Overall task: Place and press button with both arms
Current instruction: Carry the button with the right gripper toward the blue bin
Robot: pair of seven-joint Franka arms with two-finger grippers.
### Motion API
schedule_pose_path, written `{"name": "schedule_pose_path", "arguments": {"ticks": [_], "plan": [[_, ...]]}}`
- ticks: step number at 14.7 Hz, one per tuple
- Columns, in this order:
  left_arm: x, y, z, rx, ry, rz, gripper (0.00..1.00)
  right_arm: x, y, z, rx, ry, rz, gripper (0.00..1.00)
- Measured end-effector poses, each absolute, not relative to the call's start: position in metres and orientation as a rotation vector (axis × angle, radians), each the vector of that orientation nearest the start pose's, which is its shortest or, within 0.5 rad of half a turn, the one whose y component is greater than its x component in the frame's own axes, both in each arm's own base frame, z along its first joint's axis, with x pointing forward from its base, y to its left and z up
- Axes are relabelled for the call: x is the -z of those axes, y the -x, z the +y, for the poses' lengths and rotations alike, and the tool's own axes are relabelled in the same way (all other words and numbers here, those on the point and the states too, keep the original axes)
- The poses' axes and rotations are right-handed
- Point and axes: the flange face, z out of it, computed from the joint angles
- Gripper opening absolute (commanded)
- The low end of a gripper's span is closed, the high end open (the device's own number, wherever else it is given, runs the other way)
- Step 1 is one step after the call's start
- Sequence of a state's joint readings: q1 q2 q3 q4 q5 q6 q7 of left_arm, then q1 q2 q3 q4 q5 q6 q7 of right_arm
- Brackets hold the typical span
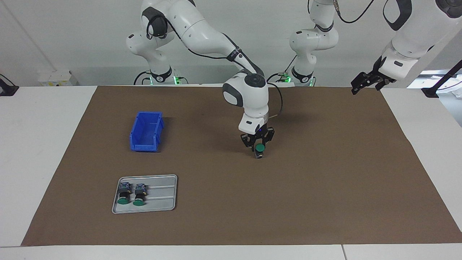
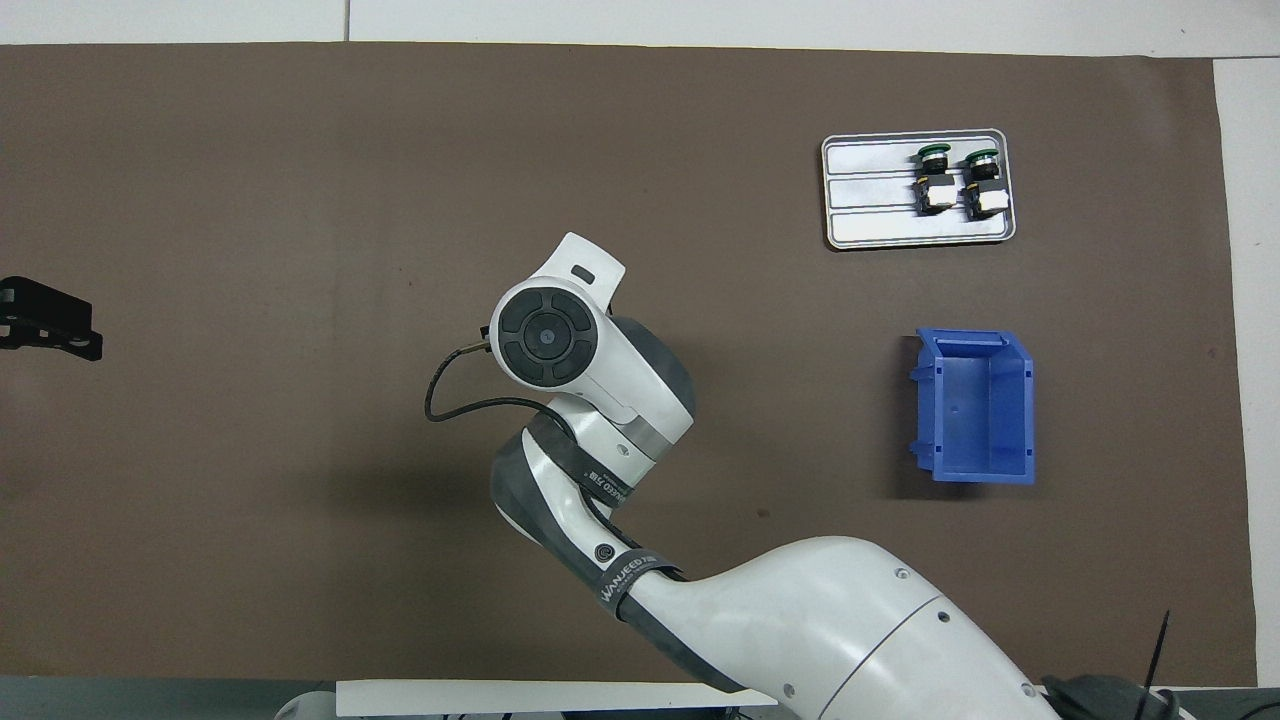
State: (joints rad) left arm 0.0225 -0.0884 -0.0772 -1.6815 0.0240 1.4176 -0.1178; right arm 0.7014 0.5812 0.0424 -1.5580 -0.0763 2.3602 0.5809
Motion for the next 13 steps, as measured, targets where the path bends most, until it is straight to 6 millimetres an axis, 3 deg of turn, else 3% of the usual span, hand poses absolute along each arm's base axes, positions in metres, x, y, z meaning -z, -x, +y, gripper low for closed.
{"name": "schedule_pose_path", "arguments": {"ticks": [1,2,6,8,10,11,13], "plan": [[-0.608,-0.507,-0.026,-0.267,3.083,-0.103,1.00,-0.331,-0.533,0.483,0.301,3.003,-0.305,0.03],[-0.608,-0.507,-0.024,-0.267,3.083,-0.103,1.00,-0.331,-0.533,0.484,0.302,3.002,-0.306,0.00],[-0.609,-0.508,-0.022,-0.259,3.085,-0.101,0.99,-0.335,-0.532,0.484,0.285,3.017,-0.311,0.00],[-0.614,-0.509,-0.023,-0.240,3.090,-0.098,0.99,-0.350,-0.535,0.476,0.282,3.038,-0.306,0.00],[-0.618,-0.509,-0.024,-0.227,3.095,-0.094,0.99,-0.381,-0.548,0.445,0.302,3.054,-0.241,0.00],[-0.618,-0.509,-0.024,-0.224,3.096,-0.087,0.99,-0.398,-0.555,0.418,0.308,3.066,-0.207,0.00],[-0.618,-0.509,-0.024,-0.224,3.098,-0.058,1.00,-0.425,-0.557,0.344,0.295,3.100,-0.226,0.00]]}}
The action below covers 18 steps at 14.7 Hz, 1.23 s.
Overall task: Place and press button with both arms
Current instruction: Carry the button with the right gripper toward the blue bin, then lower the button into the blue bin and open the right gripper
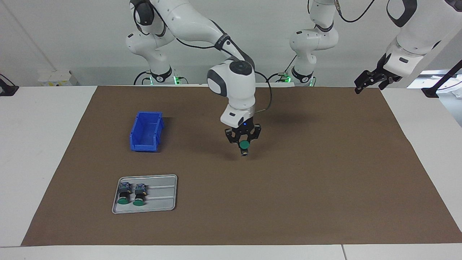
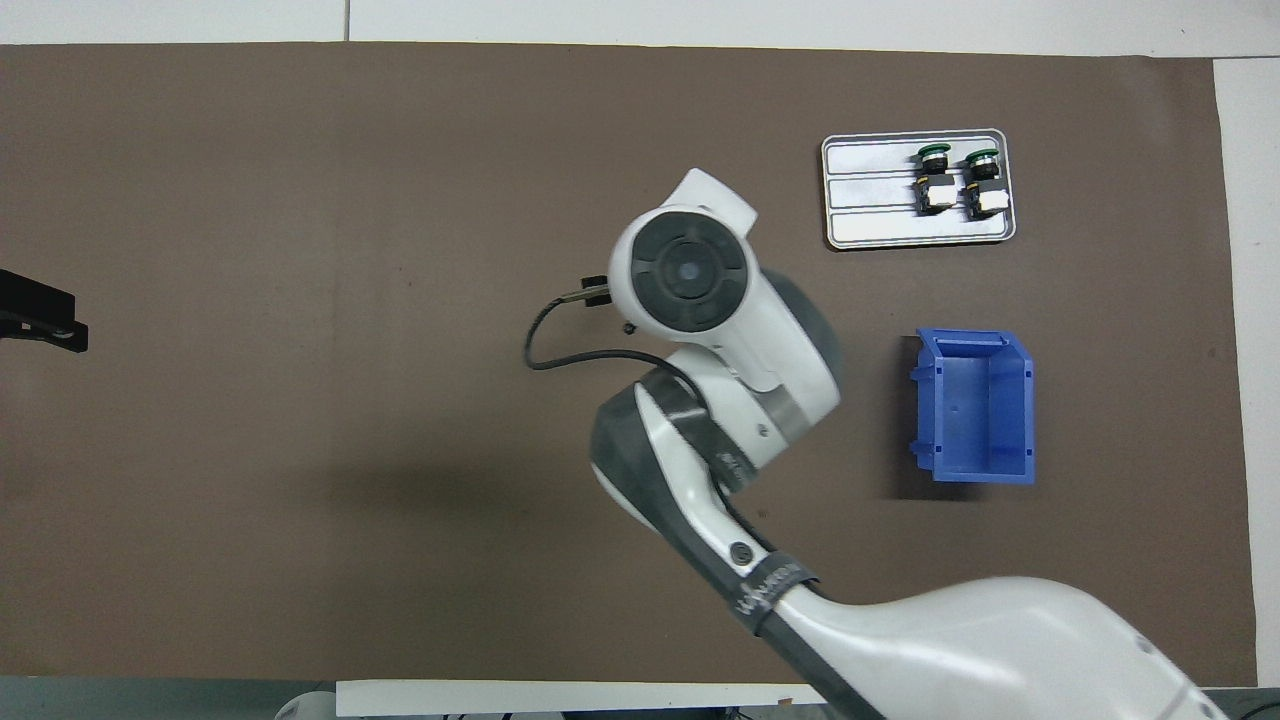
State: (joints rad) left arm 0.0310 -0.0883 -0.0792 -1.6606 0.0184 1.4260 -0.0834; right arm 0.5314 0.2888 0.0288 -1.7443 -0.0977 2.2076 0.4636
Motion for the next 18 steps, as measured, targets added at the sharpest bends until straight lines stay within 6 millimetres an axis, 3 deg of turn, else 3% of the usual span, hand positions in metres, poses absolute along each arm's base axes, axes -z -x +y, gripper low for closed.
{"name": "schedule_pose_path", "arguments": {"ticks": [2,4,7,11,13,18], "plan": [[-0.618,-0.509,-0.024,-0.225,3.100,-0.030,1.00,-0.441,-0.542,0.270,0.265,3.132,-0.268,0.00],[-0.618,-0.509,-0.026,-0.226,3.101,-0.004,1.00,-0.452,-0.515,0.208,0.223,3.160,-0.300,0.00],[-0.618,-0.509,-0.029,-0.228,3.101,0.035,1.00,-0.465,-0.482,0.135,0.164,3.182,-0.368,0.00],[-0.617,-0.509,-0.030,-0.230,3.101,0.050,1.00,-0.453,-0.469,0.038,0.088,3.132,-0.299,0.00],[-0.617,-0.509,-0.031,-0.231,3.101,0.054,1.00,-0.442,-0.467,0.023,0.052,3.121,-0.237,0.00],[-0.617,-0.509,-0.031,-0.233,3.101,0.061,1.00,-0.414,-0.463,0.025,0.007,3.117,-0.235,0.00]]}}
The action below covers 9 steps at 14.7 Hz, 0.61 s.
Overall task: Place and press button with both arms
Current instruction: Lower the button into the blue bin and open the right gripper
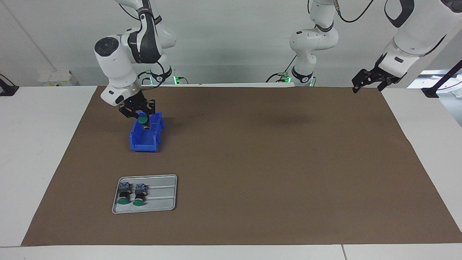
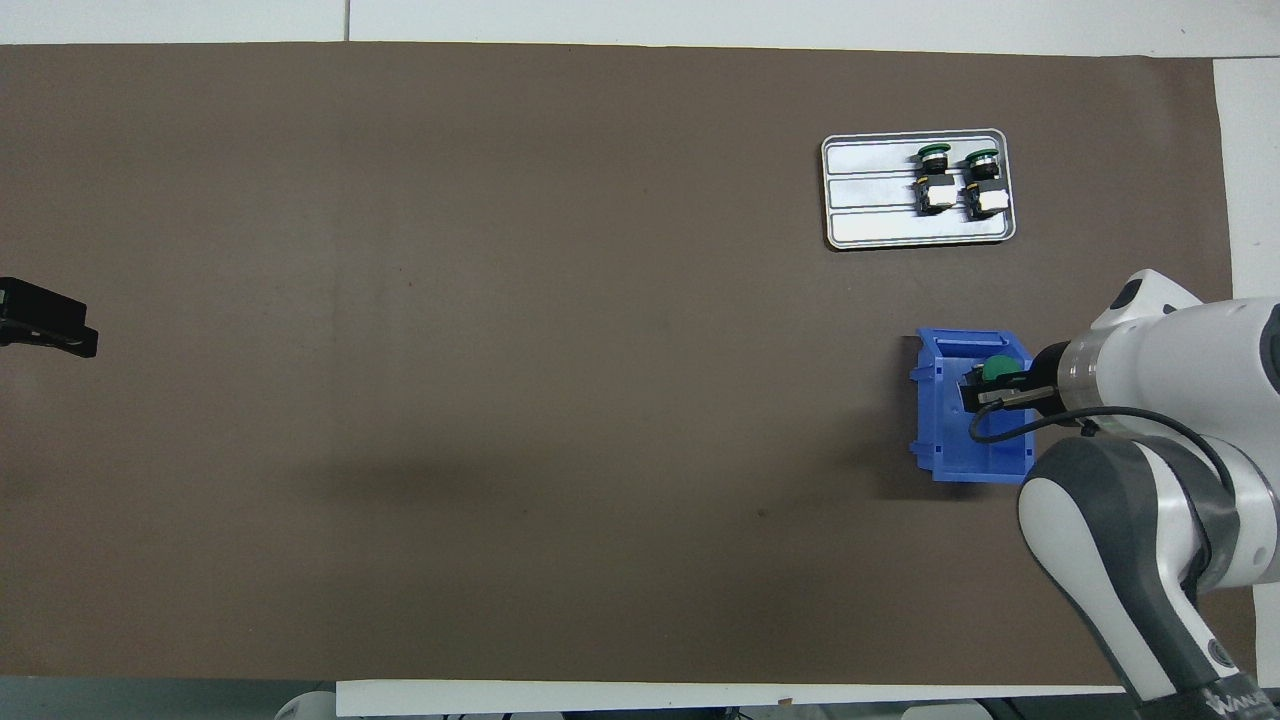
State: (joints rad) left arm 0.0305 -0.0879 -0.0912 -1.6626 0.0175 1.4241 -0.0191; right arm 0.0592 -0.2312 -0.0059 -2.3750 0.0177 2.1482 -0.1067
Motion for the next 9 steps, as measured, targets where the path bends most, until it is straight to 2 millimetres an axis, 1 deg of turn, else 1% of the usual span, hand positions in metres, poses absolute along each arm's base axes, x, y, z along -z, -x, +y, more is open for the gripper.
{"name": "schedule_pose_path", "arguments": {"ticks": [3,7,8,9], "plan": [[-0.617,-0.509,-0.031,-0.233,3.101,0.063,1.00,-0.392,-0.465,0.023,-0.013,3.118,-0.226,0.00],[-0.617,-0.509,-0.032,-0.229,3.101,0.066,1.00,-0.367,-0.471,0.008,-0.043,3.121,-0.195,0.01],[-0.617,-0.509,-0.032,-0.229,3.101,0.066,1.00,-0.362,-0.472,0.003,-0.053,3.120,-0.189,0.02],[-0.617,-0.509,-0.032,-0.229,3.101,0.067,1.00,-0.358,-0.472,0.001,-0.061,3.120,-0.184,0.08]]}}
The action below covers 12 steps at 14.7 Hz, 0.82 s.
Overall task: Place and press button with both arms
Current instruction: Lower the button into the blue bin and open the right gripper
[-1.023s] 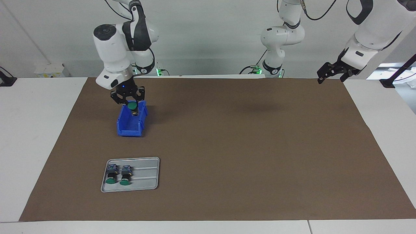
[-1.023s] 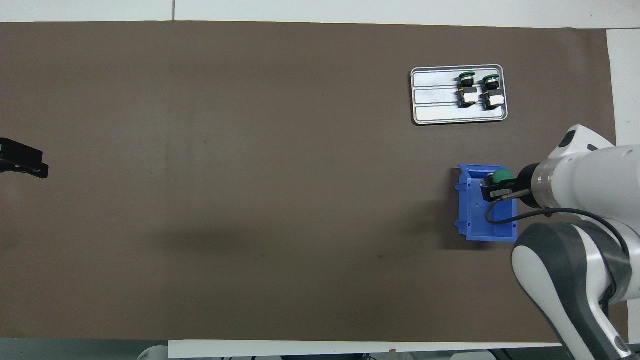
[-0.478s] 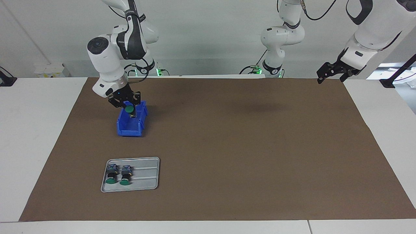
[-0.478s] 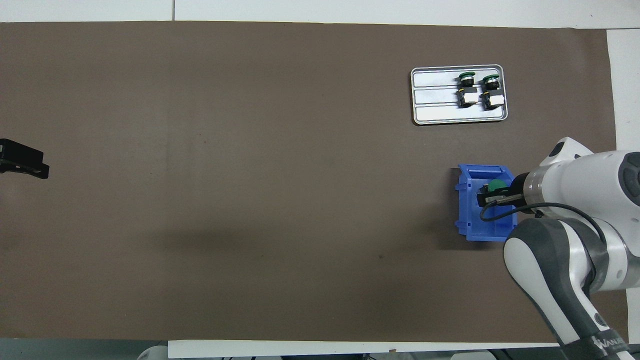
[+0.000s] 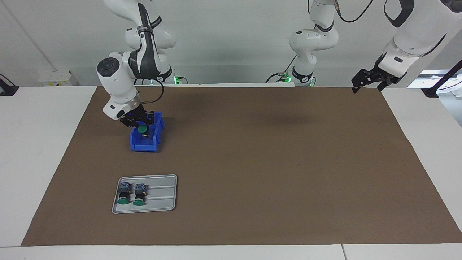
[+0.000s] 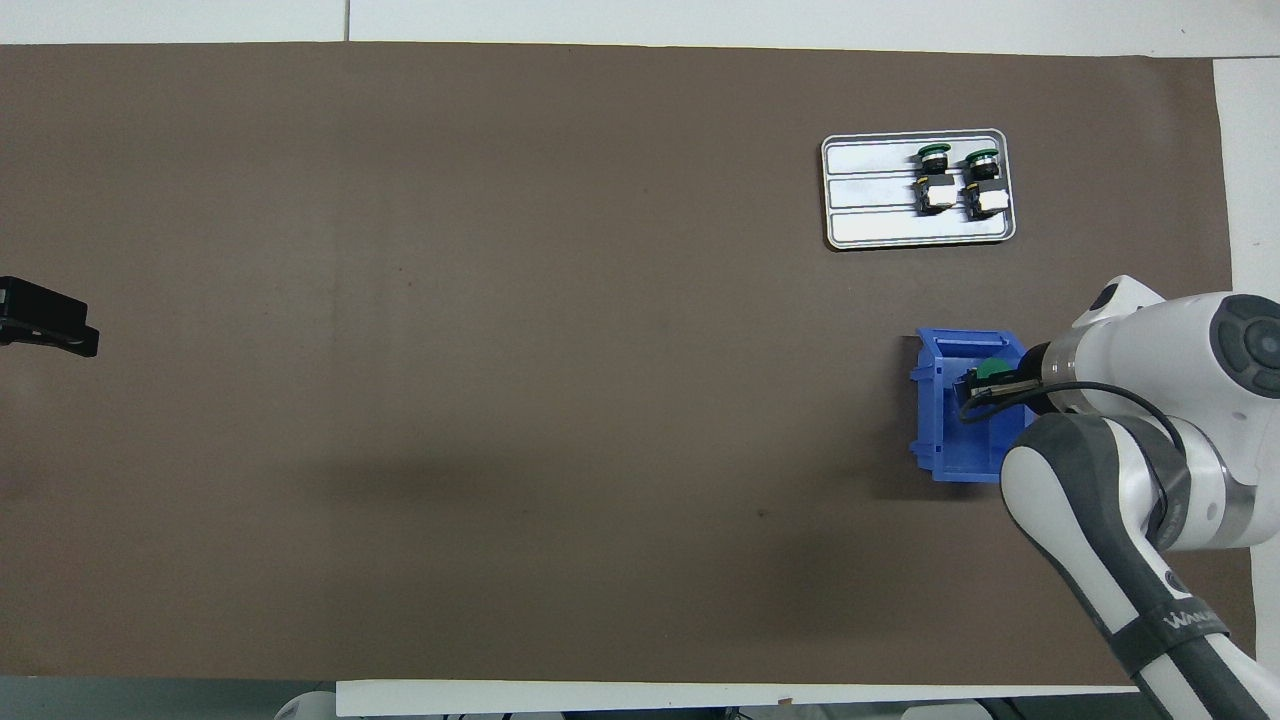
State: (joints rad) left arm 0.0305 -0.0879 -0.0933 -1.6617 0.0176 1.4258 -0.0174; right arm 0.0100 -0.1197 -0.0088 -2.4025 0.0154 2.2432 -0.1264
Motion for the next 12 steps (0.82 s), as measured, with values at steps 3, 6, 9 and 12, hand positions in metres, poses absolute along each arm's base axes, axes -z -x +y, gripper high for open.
{"name": "schedule_pose_path", "arguments": {"ticks": [3,6,9,12], "plan": [[-0.6174,-0.5090,-0.0322,-0.229,3.101,0.068,1.00,-0.3553,-0.4728,0.0009,-0.067,3.120,-0.184,0.29],[-0.6174,-0.5090,-0.0322,-0.229,3.101,0.069,1.00,-0.3553,-0.4728,0.0015,-0.067,3.120,-0.186,0.55],[-0.6174,-0.5091,-0.0322,-0.229,3.101,0.070,1.00,-0.3556,-0.4730,0.0024,-0.066,3.120,-0.189,0.70],[-0.6174,-0.5090,-0.0324,-0.229,3.101,0.072,1.00,-0.3575,-0.4741,0.0034,-0.065,3.121,-0.194,0.70]]}}
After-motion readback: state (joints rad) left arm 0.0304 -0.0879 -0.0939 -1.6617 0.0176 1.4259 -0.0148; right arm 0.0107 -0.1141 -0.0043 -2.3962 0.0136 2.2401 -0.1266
